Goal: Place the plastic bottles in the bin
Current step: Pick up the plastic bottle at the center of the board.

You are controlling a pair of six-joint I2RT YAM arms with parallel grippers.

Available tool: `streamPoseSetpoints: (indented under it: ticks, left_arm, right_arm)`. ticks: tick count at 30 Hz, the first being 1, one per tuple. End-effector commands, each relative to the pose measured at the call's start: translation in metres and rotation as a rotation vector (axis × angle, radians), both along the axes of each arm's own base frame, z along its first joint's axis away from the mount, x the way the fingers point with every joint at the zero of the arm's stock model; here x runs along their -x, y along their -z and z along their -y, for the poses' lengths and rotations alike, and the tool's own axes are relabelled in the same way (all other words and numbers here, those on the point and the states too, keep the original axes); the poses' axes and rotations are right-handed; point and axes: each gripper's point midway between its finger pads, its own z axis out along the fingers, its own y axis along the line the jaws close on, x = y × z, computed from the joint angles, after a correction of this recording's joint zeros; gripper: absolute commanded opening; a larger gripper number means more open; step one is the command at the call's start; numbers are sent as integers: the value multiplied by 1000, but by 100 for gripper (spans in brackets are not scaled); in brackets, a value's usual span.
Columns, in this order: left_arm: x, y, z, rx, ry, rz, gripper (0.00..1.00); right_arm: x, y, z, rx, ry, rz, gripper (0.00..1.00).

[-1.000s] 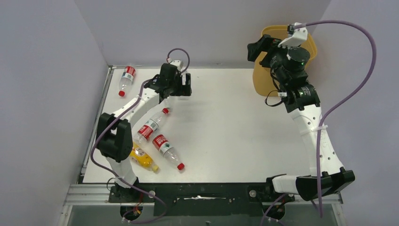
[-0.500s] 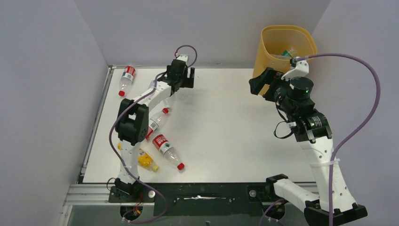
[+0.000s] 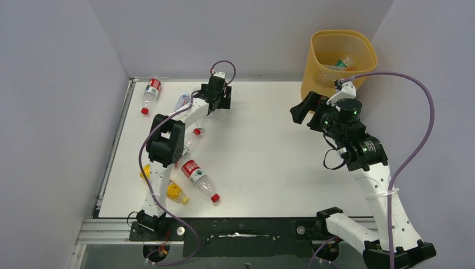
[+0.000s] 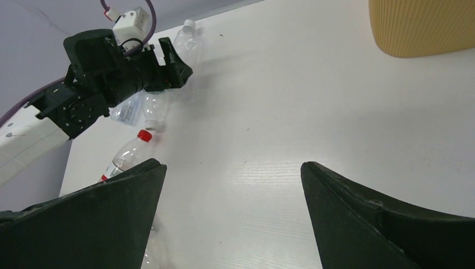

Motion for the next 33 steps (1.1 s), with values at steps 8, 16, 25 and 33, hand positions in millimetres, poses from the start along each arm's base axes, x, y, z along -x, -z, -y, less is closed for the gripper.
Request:
streamPoseSetpoints:
  ticks: [8, 16, 25, 33]
  left_arm:
    - [5, 2, 5, 35, 1, -14, 48]
    - [26, -22, 10, 87, 51, -24, 39]
    - [111, -89, 66, 213, 338, -69, 39]
    - [217, -158, 106, 401, 589, -38, 39]
  right_arm:
    - [-1, 1, -10, -45, -29, 25, 98]
    - [1, 7, -10, -55, -28, 17, 98]
    - [-9, 10, -15, -57, -34, 17, 98]
    - [-23, 8, -36, -128, -93, 14, 98]
